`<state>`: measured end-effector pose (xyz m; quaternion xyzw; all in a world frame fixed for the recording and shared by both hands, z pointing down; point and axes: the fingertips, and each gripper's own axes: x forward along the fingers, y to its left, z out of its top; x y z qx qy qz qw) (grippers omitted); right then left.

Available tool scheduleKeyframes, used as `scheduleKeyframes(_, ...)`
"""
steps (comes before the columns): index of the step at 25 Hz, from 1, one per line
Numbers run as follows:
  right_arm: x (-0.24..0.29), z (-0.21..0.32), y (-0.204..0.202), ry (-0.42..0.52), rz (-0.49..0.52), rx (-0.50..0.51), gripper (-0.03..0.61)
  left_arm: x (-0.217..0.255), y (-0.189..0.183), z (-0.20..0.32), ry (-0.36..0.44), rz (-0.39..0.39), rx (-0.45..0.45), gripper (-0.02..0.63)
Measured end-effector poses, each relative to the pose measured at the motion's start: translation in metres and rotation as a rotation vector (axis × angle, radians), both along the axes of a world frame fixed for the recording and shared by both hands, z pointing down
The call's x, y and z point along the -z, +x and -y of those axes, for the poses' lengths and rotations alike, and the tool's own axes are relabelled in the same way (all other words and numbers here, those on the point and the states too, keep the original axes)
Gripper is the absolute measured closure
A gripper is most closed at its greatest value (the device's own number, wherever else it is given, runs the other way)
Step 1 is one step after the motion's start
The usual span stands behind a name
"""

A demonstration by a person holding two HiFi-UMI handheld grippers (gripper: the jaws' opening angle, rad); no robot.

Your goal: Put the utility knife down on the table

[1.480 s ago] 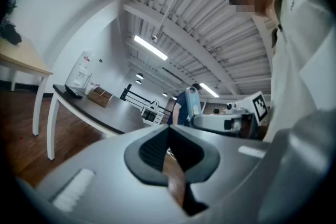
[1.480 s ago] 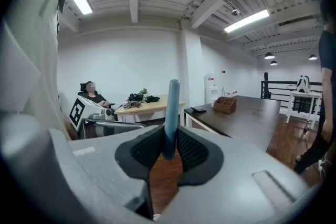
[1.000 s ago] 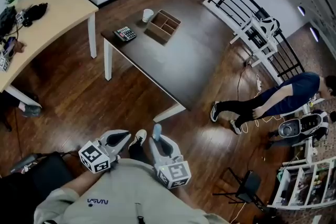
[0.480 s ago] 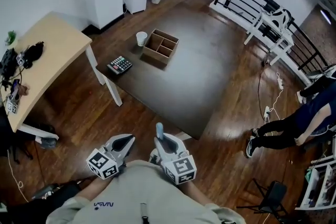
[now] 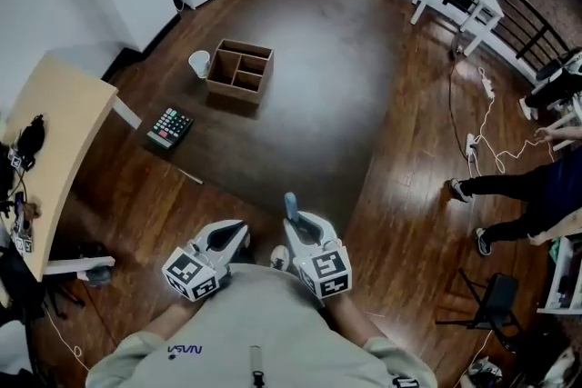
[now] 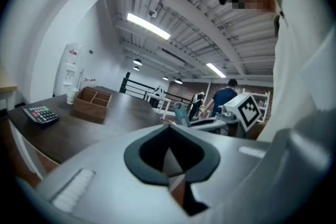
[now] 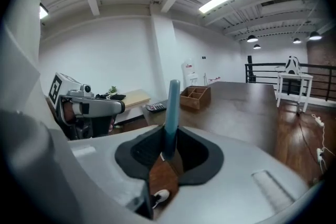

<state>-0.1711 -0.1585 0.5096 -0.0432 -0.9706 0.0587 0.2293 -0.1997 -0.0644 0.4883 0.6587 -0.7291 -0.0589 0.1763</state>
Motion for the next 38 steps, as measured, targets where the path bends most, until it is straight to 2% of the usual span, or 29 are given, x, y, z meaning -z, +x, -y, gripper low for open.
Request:
scheduleKeyframes(3, -0.018, 0.019, -0.005, 0.006, -0.074, -0.06, 0.499, -0.007, -0.011, 0.029, -0.013, -0.029, -0.08, 0.627)
scheduleKeyframes(9, -0.068, 0.057, -0.024, 0.032, -0.257, -0.191, 0.499, -0.041, -0.063, 0.086, -0.088, -0.056, -0.227, 0.627)
scheduleKeyframes(13, -0.102, 0.072, -0.039, 0.085, -0.389, -0.205, 0.499, -0.066, -0.07, 0.107, -0.144, -0.044, -0.344, 0.627)
scheduleKeyframes(16, -0.128, 0.083, -0.047, 0.104, -0.483, -0.212, 0.499, -0.078, -0.076, 0.119, -0.156, -0.108, -0.403, 0.627)
scheduleKeyframes(18, -0.139, 0.087, -0.05, 0.116, -0.534, -0.202, 0.499, -0.085, -0.082, 0.124, -0.167, -0.144, -0.428, 0.627)
scheduleKeyframes(25, -0.158, 0.096, -0.05, 0.106, -0.657, -0.199, 0.497, -0.119, -0.087, 0.14, -0.255, -0.16, -0.495, 0.627)
scheduleKeyframes(30, -0.172, 0.094, -0.041, 0.045, -0.742, -0.2, 0.495, -0.13, -0.086, 0.144, -0.266, -0.171, -0.531, 0.627)
scheduleKeyframes(38, -0.183, 0.089, -0.032, -0.006, -0.803, -0.172, 0.495, -0.136, -0.09, 0.146, -0.263, -0.183, -0.547, 0.627)
